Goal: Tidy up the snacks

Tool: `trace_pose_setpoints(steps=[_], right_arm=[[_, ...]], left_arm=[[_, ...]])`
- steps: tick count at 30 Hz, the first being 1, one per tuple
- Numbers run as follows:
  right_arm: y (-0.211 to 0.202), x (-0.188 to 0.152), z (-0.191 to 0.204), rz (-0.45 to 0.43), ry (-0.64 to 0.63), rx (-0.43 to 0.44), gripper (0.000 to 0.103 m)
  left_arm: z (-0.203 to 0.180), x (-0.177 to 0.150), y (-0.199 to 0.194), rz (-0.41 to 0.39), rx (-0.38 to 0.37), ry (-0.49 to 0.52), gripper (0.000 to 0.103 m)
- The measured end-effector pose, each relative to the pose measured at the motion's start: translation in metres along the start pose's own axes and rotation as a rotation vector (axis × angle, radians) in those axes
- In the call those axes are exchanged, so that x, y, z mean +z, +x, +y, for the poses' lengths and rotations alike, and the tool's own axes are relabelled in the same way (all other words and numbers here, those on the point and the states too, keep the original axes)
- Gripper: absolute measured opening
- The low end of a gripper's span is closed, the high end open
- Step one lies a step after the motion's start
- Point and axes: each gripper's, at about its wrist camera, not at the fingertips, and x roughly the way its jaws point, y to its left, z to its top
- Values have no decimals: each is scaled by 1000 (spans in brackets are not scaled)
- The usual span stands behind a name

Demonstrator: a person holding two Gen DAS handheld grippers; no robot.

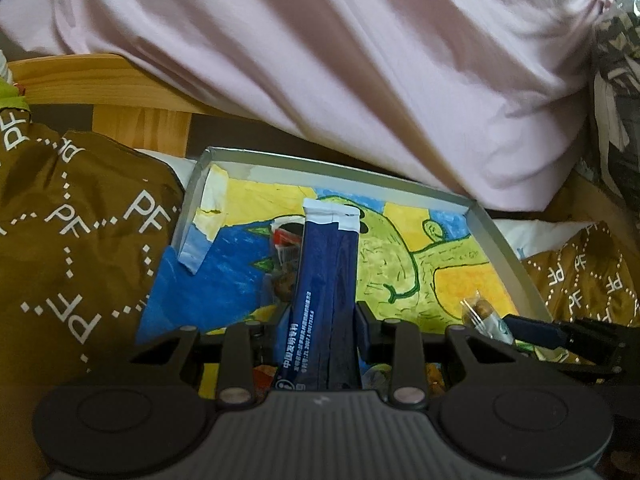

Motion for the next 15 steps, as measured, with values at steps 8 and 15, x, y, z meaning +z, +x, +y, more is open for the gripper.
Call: trace_pose_setpoints(steps=[8,15], right_arm=[[8,-3,-1,17,3,4,50],[14,-4,0,26,0,1,50]], left_arm=[[3,-2,6,7,5,-1,36],[7,1,9,1,8,1,36]])
